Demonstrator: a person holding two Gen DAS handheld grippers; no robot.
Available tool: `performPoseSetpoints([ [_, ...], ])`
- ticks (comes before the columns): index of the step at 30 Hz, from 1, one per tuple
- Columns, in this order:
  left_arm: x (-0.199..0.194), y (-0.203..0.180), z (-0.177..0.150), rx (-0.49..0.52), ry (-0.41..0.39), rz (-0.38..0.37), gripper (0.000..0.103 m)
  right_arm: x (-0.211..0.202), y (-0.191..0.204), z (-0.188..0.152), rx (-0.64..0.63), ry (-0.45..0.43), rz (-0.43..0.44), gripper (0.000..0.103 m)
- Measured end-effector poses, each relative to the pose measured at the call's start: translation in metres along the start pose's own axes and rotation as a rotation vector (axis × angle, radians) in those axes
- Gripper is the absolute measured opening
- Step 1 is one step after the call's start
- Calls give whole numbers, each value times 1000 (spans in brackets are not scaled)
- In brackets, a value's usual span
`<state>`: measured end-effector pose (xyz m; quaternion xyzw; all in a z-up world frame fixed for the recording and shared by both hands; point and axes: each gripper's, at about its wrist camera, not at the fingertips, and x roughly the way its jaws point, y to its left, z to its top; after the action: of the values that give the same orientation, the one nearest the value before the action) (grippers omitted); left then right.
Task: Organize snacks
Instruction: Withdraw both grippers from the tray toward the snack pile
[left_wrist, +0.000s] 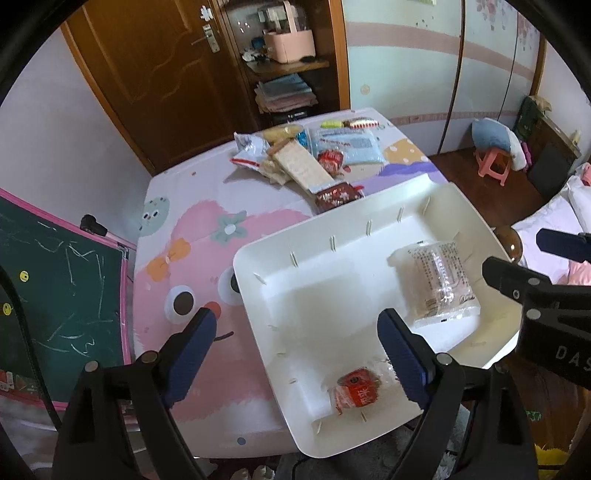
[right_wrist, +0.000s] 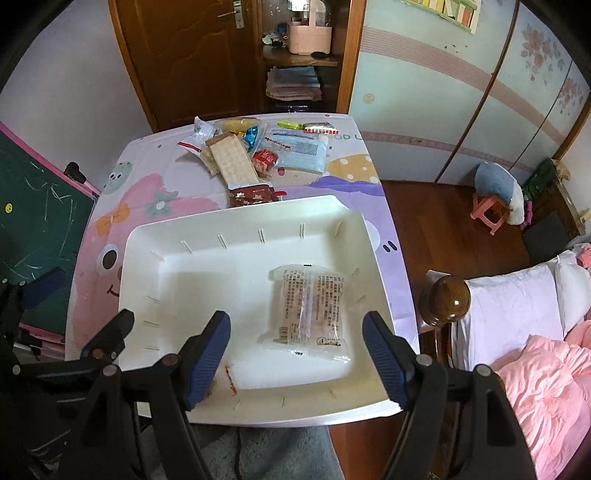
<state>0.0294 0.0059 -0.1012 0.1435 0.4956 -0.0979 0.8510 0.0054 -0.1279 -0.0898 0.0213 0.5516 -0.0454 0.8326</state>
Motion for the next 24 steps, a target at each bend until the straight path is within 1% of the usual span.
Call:
performPoseSetpoints([
  [5,-12,0,1,-6,-33,2,88,-8,0,-1,2,-14,1,75],
  [12,-20,4,2,-29,-53,0,89,-13,-1,-1,-4,-20,1,75],
  [24,-22,10,4,-65,-59,4,89,-15,4,4,-28,-6,9,75],
])
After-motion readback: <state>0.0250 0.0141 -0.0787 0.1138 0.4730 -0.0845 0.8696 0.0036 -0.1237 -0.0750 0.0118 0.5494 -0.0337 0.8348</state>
